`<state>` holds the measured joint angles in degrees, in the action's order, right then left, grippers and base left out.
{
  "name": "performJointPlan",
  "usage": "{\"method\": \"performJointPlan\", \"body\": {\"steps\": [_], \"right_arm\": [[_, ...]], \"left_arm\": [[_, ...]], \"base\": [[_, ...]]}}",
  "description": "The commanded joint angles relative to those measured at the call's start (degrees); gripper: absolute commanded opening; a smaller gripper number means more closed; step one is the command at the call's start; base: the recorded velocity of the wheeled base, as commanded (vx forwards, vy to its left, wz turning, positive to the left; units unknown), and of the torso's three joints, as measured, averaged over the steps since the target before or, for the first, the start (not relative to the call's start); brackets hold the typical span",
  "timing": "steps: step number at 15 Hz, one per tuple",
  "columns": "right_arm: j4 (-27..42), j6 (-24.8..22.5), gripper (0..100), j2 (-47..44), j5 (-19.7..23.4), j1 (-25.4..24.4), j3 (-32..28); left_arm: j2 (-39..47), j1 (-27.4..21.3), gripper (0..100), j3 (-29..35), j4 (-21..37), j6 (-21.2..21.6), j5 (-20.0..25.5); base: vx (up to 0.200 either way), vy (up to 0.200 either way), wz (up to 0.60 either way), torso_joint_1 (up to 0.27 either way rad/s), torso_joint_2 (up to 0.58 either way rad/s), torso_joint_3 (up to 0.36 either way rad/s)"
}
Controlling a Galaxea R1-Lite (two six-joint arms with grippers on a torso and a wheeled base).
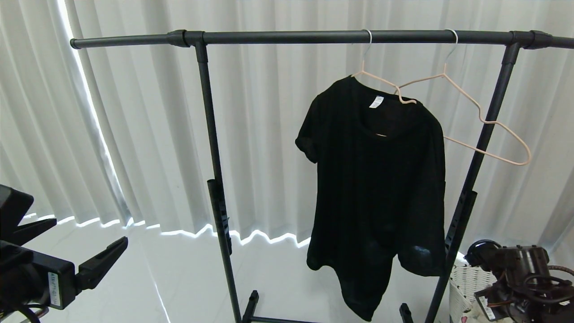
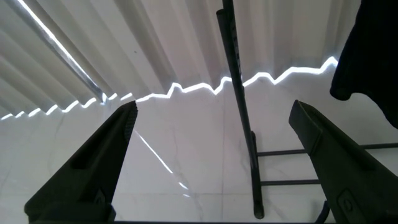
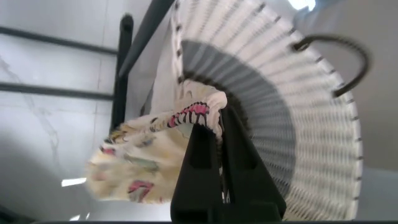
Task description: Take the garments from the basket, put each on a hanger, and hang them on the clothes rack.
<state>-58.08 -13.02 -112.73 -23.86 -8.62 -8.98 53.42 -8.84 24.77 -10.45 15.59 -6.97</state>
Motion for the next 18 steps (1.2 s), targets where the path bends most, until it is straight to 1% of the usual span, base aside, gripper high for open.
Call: {"method": "performJointPlan", "body": {"steps": [1,2,3,6,8,10,11,12,14,16,18], "right_arm": [[4.73,-2.01,0,11.21,0.21,0.01,-0.95],[10.44,-2.1,0,15.61,0.21,0.09,-2.79],[17.82,-2.1,0,20.0,0.3,0.09,-5.43],[41.29,-2.1,0,32.57,3.73,0.01,-15.98],[56.93,-2.1,0,39.51,6.37,0.09,-24.94],[71.35,-2.27,0,44.44,10.94,-0.17,-35.22],[74.69,-2.54,0,45.31,12.08,-0.35,-37.77],[81.19,-4.56,0,46.98,13.84,-0.61,-43.4],[82.25,-6.76,0,48.21,14.01,-0.87,-45.95],[82.33,-8.25,0,49.09,14.01,-1.05,-46.21],[82.42,-8.69,0,49.18,14.01,-1.58,-46.12]], "left_arm": [[-1.92,-0.13,100,-0.07,-0.01,0.05,0.03],[-2.62,-0.13,100,-0.07,-0.01,0.05,0.12],[-3.06,-0.21,100,-0.07,-0.01,0.14,0.12],[-4.2,-1.18,100,0.1,-0.01,0.14,0.12],[-4.46,-1.18,100,0.01,-0.01,0.23,0.12],[-4.38,-1.27,100,0.01,-0.01,0.4,0.12],[-4.38,-1.45,100,0.1,-0.01,0.4,0.12],[-4.2,-1.97,100,-0.07,-0.01,0.76,0.12],[-4.02,-1.97,100,-0.43,-0.01,1.28,0.12],[-3.85,-1.97,100,-0.69,0.08,1.37,0.12],[-3.59,-1.97,100,-0.78,-0.01,1.37,0.12]], "base": [[0.0,0.0,0.0,0.0,0.0,0.0],[0.0,0.0,0.0,0.0,0.0,0.0],[0.0,0.0,0.0,0.0,0.0,0.0],[0.0,0.0,0.0,0.0,0.0,0.0],[0.0,0.0,0.0,0.0,0.0,0.0],[0.0,0.0,0.0,0.0,0.0,0.0],[0.0,0.0,0.0,0.0,0.0,0.0],[0.0,0.0,0.0,0.0,0.0,0.0],[0.0,0.0,0.0,0.0,0.0,0.0],[0.0,0.0,0.0,0.0,0.0,0.0],[-0.2,0.0,0.0,0.005,0.0,0.0]]}}
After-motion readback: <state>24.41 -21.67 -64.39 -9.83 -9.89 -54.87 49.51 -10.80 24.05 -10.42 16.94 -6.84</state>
